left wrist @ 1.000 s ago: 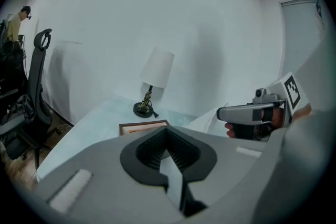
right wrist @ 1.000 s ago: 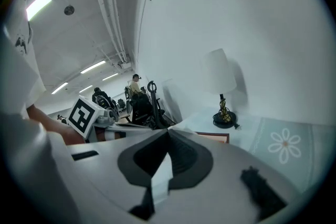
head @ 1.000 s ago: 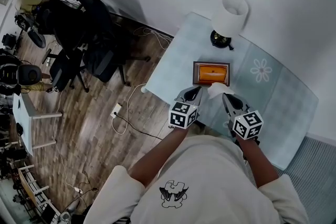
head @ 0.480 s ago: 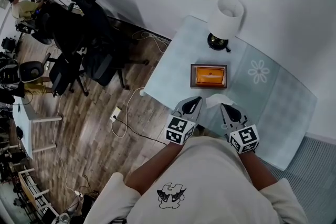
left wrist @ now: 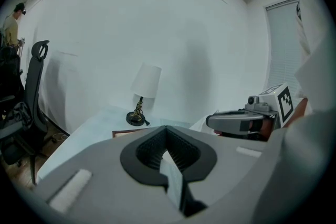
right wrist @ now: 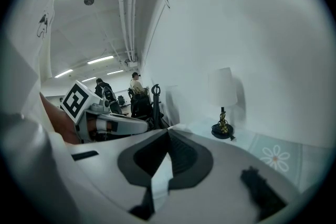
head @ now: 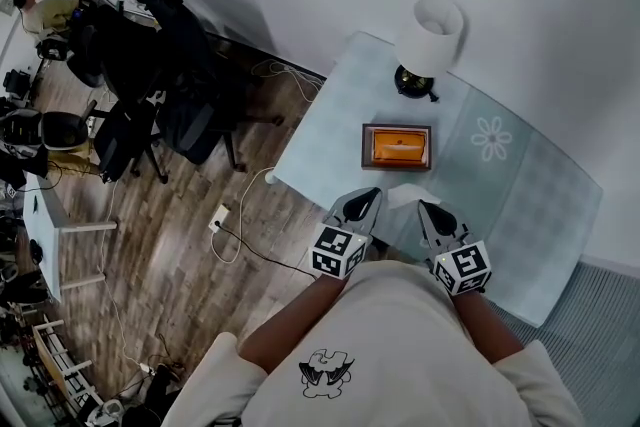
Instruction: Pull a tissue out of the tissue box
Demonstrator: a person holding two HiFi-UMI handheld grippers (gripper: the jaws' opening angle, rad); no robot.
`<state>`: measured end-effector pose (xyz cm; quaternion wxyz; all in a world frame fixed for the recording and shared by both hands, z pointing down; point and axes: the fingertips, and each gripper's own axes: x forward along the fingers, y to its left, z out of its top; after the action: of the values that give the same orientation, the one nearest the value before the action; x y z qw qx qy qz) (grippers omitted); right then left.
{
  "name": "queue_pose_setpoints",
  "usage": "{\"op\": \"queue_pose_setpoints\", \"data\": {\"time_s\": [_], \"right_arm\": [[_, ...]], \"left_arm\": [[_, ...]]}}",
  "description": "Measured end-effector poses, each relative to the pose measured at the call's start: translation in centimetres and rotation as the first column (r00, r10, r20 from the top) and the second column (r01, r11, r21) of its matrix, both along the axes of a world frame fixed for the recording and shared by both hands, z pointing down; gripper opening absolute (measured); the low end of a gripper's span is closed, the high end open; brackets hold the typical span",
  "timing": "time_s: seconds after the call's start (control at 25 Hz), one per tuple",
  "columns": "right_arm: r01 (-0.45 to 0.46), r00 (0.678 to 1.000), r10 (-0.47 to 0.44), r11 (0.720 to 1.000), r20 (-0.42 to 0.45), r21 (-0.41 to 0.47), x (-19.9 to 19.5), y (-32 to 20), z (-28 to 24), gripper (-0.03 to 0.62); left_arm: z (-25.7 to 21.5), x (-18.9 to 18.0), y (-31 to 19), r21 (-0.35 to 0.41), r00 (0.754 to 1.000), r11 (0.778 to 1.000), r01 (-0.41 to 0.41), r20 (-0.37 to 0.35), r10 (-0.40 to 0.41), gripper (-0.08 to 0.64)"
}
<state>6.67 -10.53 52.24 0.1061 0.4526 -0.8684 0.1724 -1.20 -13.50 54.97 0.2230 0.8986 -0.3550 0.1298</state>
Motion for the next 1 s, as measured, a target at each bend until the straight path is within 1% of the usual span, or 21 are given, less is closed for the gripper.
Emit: {"op": "queue_pose_setpoints", "data": {"time_s": [0.16,0.36,0.6,1.0], "right_arm": [[0.005,1.000,-0.005,1.000,-0.011,-0.016,-0.06,0.09,0.31,0.012],[-0.006,0.999,0.004,0.999,-0.039,-0.042,-0.18,0.18,0.93,0.012],[-0.025,0.999,0.024,0.999,-0.026,-0.044,0.07,-0.07,0.86,0.012],[-0.034,0.999,0.033,0.998,-0.020,-0.053,0.15,-0.33,0.96,0.012]], "left_arm": [[-0.03,0.24,0.30,0.001,1.000,1.000,-0.004,-0.004,0.004,0.007],[0.19,0.13,0.47,-0.016,1.000,1.000,-0.004,-0.007,0.004,0.008],[-0.09,0.26,0.34,-0.008,1.000,1.000,-0.007,-0.008,0.007,0.006],[0.00,0.21,0.12,-0.019,1.000,1.000,-0.006,-0.014,0.006,0.006]]}}
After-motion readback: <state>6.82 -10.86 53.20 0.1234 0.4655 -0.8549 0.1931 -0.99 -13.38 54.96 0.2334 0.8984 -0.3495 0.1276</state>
